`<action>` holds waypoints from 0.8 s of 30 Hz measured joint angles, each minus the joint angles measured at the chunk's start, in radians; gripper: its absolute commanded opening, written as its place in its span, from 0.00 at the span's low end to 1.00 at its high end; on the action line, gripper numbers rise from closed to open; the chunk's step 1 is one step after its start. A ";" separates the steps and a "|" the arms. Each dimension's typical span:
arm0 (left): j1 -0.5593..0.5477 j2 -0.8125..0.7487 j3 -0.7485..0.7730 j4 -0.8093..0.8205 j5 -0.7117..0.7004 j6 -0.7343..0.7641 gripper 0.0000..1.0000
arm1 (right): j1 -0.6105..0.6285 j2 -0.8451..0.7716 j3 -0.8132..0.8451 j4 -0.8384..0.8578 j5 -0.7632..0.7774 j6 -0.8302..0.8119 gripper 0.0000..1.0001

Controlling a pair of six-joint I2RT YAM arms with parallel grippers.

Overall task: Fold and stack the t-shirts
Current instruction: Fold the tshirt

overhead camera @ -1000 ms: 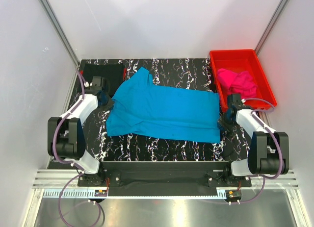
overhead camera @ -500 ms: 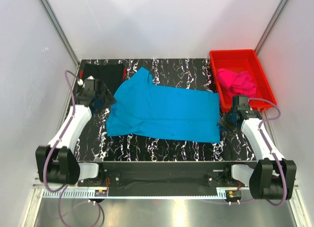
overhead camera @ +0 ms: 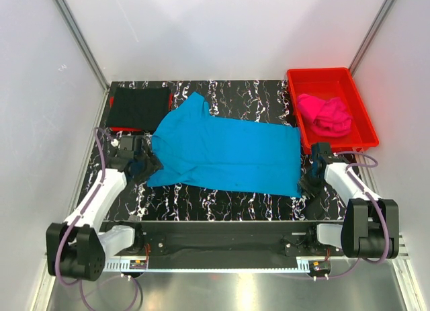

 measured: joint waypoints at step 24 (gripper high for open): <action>-0.001 0.045 -0.145 0.126 -0.122 -0.061 0.03 | 0.000 0.045 0.003 0.023 0.153 0.089 0.27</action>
